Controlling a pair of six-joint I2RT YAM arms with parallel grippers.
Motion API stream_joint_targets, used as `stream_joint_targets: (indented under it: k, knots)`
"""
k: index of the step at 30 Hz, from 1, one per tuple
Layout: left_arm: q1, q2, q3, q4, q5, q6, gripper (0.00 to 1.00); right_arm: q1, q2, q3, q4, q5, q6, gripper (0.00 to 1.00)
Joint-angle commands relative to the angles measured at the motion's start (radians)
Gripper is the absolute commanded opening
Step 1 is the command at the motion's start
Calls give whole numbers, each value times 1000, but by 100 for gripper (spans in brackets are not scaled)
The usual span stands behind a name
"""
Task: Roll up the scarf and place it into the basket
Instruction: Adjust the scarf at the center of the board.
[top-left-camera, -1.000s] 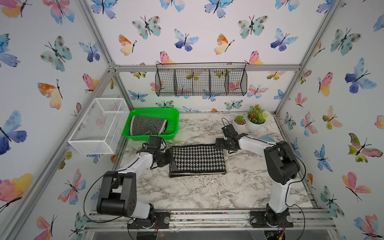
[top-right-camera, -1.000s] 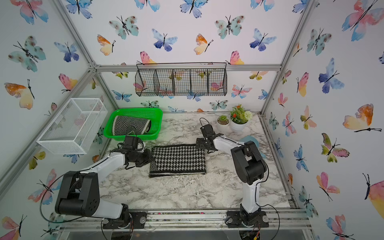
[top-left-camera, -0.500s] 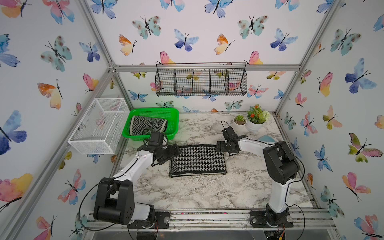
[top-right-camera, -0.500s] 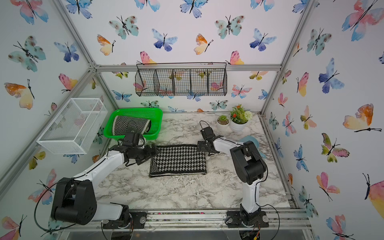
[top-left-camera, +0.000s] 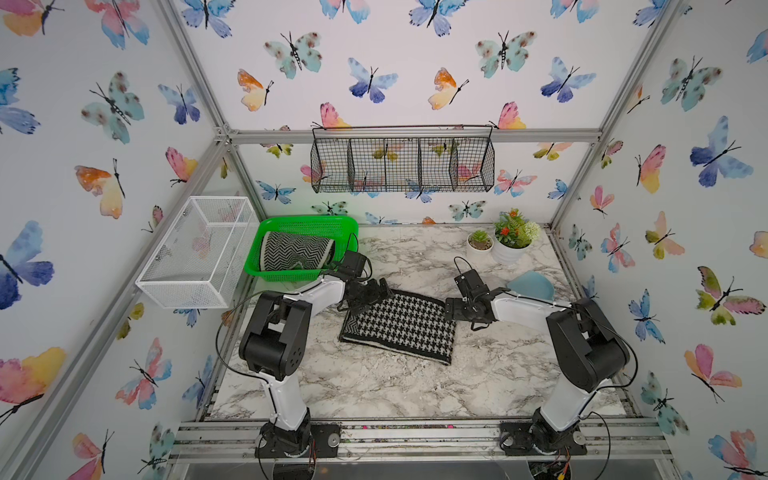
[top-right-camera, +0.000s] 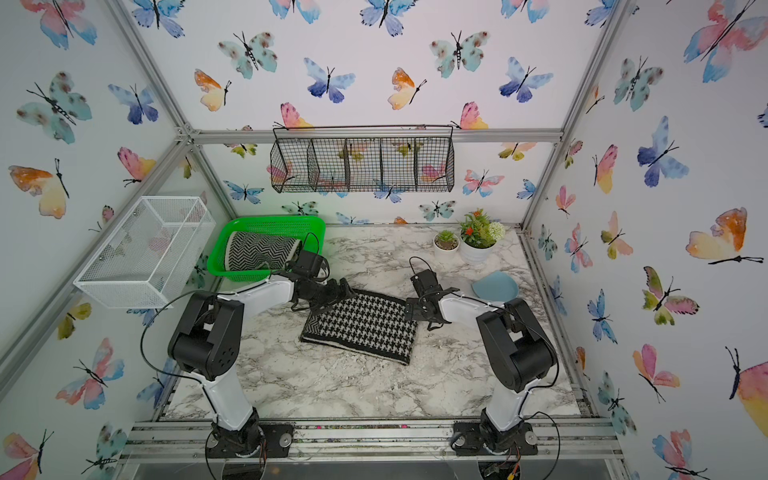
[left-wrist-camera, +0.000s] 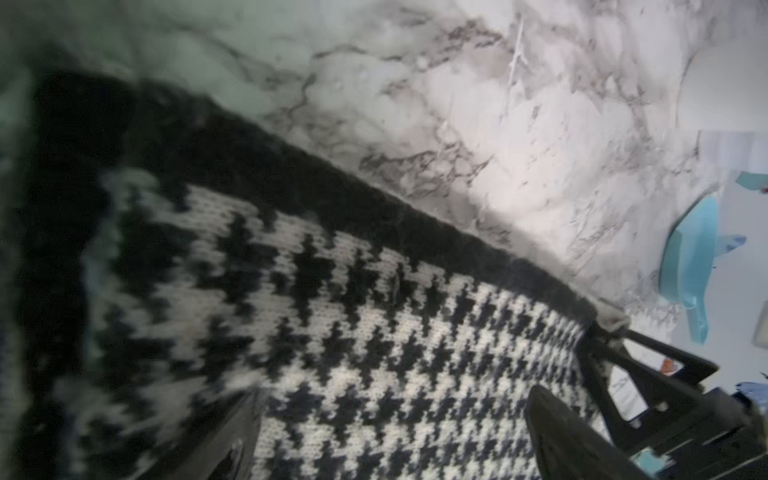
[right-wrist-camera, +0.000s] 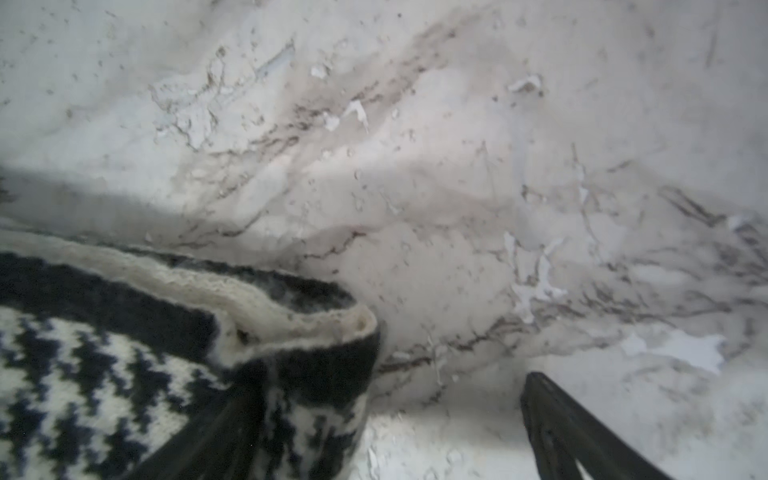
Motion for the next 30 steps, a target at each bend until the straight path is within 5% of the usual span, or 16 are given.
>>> stream_joint_targets:
  k: [1, 14, 23, 25, 30]
  knots:
    - [-26, 124, 78, -74, -68, 22, 99, 15, -46, -78, -25, -16, 32, 98]
    - [-112, 492, 621, -284, -238, 88, 99, 298, -143, -147, -25, 11, 224, 98]
    - [-131, 589, 912, -360, -256, 142, 99, 440, -109, -25, -74, 78, 308, 98]
    - [-132, 544, 890, -381, -245, 141, 99, 440, -126, 1, -120, 140, 290, 98]
    - [-130, 187, 455, -134, -162, 93, 98, 431, -133, 28, -177, 257, 217, 98]
